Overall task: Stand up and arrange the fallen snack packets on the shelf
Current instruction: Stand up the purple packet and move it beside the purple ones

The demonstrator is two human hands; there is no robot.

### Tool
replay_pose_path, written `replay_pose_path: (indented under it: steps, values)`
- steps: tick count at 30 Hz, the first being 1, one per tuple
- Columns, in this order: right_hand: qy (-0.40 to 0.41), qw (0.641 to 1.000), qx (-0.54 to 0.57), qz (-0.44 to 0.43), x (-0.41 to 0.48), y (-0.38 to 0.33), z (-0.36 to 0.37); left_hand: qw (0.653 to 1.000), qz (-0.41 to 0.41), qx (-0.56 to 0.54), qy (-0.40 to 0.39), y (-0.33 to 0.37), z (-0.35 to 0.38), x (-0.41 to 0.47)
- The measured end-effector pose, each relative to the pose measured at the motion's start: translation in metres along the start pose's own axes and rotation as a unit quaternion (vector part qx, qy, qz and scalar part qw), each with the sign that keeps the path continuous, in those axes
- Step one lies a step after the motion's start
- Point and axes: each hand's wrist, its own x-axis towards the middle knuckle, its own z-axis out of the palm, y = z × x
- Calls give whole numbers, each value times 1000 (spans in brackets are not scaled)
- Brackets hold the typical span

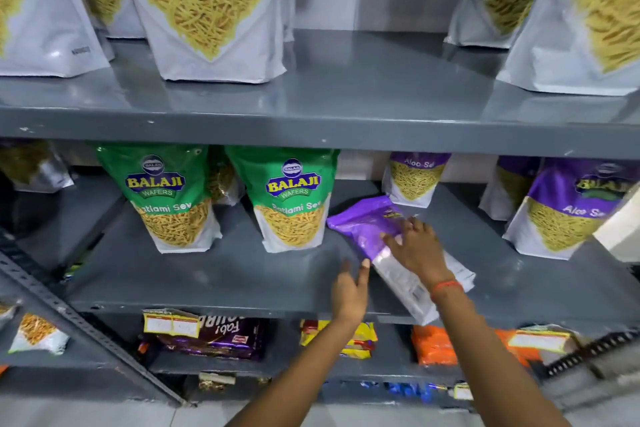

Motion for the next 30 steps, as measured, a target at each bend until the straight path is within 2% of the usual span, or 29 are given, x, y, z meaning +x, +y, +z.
replay_pose_path:
  steps: [2, 3, 4, 6, 8, 9, 11, 14, 17, 21, 26, 30]
  values:
    - [-71, 993, 82, 56, 4, 27, -22, 975, -129, -175, -43, 14, 24, 4]
    - [-111, 982, 110, 101, 11, 51, -18, 951, -170, -254, -46, 19, 32, 6]
    - [-127, 979, 124, 104, 22, 73, -13, 933, -193, -300, -40, 22, 35, 9]
    - [-144, 969, 155, 125, 66, 141, 30, 925, -199, -324, -20, 25, 40, 9]
    - [-135, 950, 233, 160, 81, 166, 43, 925, -192, -326, 15, 28, 42, 8]
    - [-117, 928, 310, 169, 75, 154, 33, 926, -185, -327, 31, 28, 42, 6]
    - [-102, 904, 390, 142, 41, 118, -6, 933, -164, -316, 58, 31, 44, 1]
    - [-118, 852, 497, 111, 35, 120, -19, 950, -102, -280, 97, 33, 49, 4]
    - [-53, 837, 534, 105, 51, 129, -29, 977, 10, -168, 133, 51, 57, 16]
    - [32, 811, 581, 66, 69, 136, -42, 976, 116, -76, 169, 93, 65, 26]
    - [62, 823, 564, 31, 66, 140, -29, 979, 124, -54, 155, 91, 77, 46]
    - [73, 849, 522, 45, 49, 142, -18, 953, 151, -106, 239, 79, 100, 30]
